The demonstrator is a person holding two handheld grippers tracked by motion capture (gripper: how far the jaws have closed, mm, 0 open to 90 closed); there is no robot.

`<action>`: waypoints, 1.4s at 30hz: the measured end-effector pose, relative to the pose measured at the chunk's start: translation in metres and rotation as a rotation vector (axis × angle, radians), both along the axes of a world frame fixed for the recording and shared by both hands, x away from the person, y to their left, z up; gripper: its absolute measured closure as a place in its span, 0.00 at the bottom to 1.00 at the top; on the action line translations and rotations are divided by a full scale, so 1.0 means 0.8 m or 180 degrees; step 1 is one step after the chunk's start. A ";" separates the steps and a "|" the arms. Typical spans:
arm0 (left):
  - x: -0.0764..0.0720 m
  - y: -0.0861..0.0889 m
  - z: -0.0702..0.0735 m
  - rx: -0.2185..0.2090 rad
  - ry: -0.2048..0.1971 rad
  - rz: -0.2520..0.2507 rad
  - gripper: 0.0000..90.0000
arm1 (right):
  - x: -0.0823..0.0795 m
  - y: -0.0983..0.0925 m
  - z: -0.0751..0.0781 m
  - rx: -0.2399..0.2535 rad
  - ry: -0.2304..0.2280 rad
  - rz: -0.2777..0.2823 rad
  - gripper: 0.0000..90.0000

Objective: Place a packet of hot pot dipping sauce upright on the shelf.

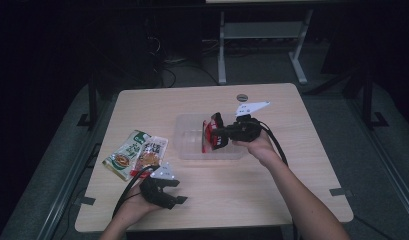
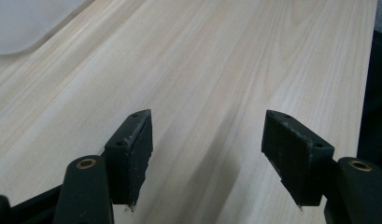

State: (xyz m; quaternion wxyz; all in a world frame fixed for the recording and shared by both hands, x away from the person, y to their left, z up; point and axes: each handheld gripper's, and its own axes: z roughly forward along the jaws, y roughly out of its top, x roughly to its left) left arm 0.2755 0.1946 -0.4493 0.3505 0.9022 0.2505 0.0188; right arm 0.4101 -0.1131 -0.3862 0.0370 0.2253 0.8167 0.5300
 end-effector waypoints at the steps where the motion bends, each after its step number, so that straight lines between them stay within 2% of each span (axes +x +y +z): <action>1: -0.001 0.001 0.000 0.0007 -0.0009 -0.0001 0.37 | 0.001 0.002 -0.001 0.0000 0.0011 -0.0001 1.00; 4: -0.003 0.004 0.000 0.0038 -0.0017 -0.0023 0.37 | 0.005 0.005 -0.005 -0.0015 0.0020 0.0003 1.00; 5: -0.006 0.003 0.000 0.0011 0.0006 0.0023 0.37 | 0.006 0.006 -0.007 -0.0014 0.0033 0.0001 1.00; 6: -0.006 0.005 0.000 0.0059 -0.0005 -0.0005 0.37 | 0.008 0.007 -0.008 -0.0021 0.0030 0.0001 1.00; 9: -0.008 0.007 0.000 0.0077 -0.0027 -0.0011 0.37 | 0.011 0.009 -0.011 -0.0024 0.0056 -0.0004 1.00; 13: -0.011 0.007 -0.001 0.0031 -0.0010 0.0033 0.37 | 0.014 0.015 -0.014 -0.0085 0.0068 -0.0001 1.00; 15: -0.011 0.009 0.000 0.0077 -0.0015 0.0010 0.37 | 0.014 0.019 -0.016 -0.0126 0.0069 -0.0007 1.00; 21: -0.012 0.010 0.000 0.0061 -0.0025 0.0030 0.37 | 0.016 0.020 -0.017 -0.0117 0.0080 -0.0022 0.98; 26: -0.010 0.009 0.000 0.0079 -0.0029 -0.0006 0.37 | 0.014 0.017 -0.014 -0.0037 0.0070 -0.0062 0.89; 28: -0.011 0.006 -0.001 0.0034 -0.0007 0.0026 0.37 | 0.012 0.017 -0.013 -0.0026 0.0079 -0.0076 0.83; 31: -0.007 0.004 0.000 0.0087 -0.0041 -0.0055 0.37 | 0.009 0.015 -0.012 -0.0006 0.0059 -0.0104 0.77; 33: -0.005 0.000 0.000 0.0053 -0.0013 -0.0048 0.37 | 0.006 0.012 -0.010 0.0000 0.0064 -0.0117 0.72; 35: -0.001 -0.004 0.000 0.0068 -0.0049 -0.0124 0.37 | 0.003 0.009 -0.007 -0.0002 0.0034 -0.0154 0.64; 36: -0.001 -0.006 -0.001 0.0034 -0.0044 -0.0113 0.37 | 0.000 0.007 -0.006 0.0015 0.0036 -0.0183 0.59; 39: 0.003 -0.012 0.000 0.0061 -0.0038 -0.0187 0.37 | -0.007 0.002 -0.003 0.0029 0.0050 -0.0221 0.50; 40: 0.005 -0.013 0.001 0.0104 -0.0061 -0.0251 0.37 | -0.009 0.000 -0.002 0.0018 0.0048 -0.0233 0.49; 42: 0.007 -0.017 0.001 0.0080 -0.0045 -0.0265 0.37 | -0.013 -0.005 -0.002 -0.0004 0.0031 -0.0251 0.46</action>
